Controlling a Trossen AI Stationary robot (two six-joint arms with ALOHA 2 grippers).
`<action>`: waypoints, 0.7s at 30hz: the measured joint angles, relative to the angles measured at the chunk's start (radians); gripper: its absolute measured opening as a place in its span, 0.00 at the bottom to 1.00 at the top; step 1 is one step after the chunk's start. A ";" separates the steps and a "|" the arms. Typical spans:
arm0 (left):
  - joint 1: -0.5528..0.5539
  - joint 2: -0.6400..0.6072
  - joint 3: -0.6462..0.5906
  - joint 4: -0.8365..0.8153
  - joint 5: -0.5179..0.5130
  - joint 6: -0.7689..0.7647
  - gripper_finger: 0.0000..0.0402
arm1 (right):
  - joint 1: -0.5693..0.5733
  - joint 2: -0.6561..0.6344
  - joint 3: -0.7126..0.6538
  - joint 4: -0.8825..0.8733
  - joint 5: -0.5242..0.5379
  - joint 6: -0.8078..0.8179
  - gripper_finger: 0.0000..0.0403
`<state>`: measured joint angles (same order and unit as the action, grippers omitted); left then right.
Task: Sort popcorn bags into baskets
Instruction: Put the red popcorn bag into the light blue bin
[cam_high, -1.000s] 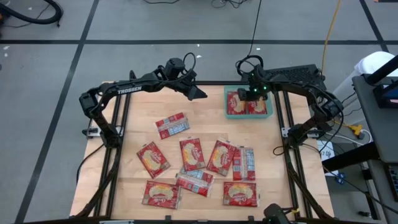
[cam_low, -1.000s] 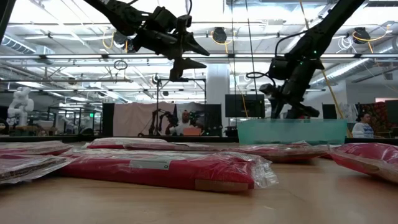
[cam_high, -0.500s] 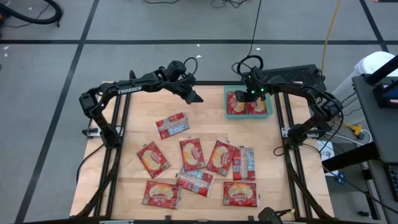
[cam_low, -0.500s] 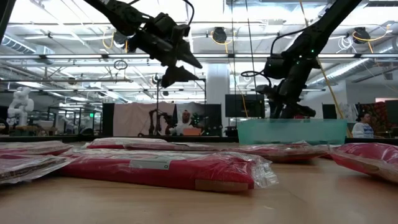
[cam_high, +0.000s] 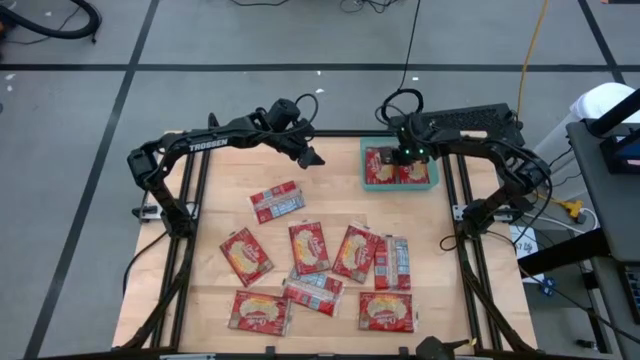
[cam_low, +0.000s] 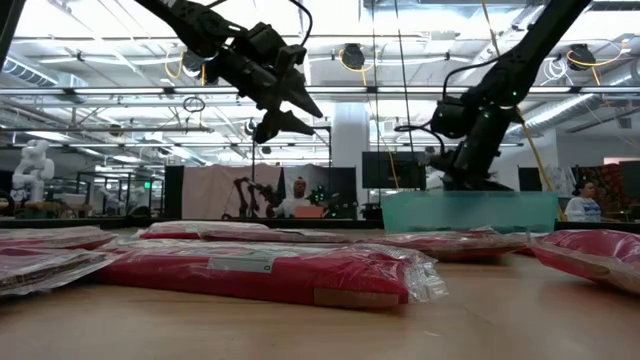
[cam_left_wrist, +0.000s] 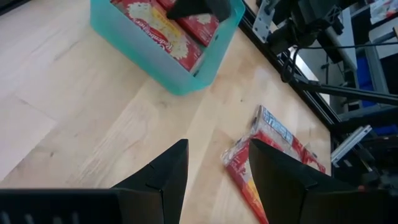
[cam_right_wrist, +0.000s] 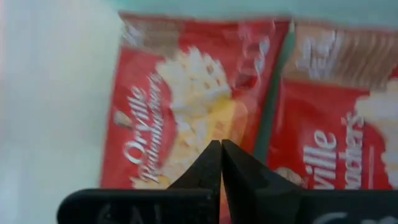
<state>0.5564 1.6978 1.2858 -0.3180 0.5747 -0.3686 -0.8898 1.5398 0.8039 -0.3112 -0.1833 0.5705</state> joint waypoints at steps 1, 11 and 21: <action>-0.001 0.000 0.000 0.000 -0.001 0.000 0.42 | 0.000 0.000 -0.011 0.000 0.000 -0.003 0.01; -0.009 0.000 0.000 0.025 -0.035 0.008 0.42 | 0.021 -0.001 -0.089 0.128 -0.028 -0.007 0.00; -0.008 0.000 0.000 0.045 -0.035 -0.019 0.42 | -0.002 -0.044 -0.093 0.235 -0.074 0.027 0.00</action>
<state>0.5484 1.6978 1.2858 -0.2730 0.5396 -0.3874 -0.8915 1.4957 0.7113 -0.0765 -0.2569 0.5974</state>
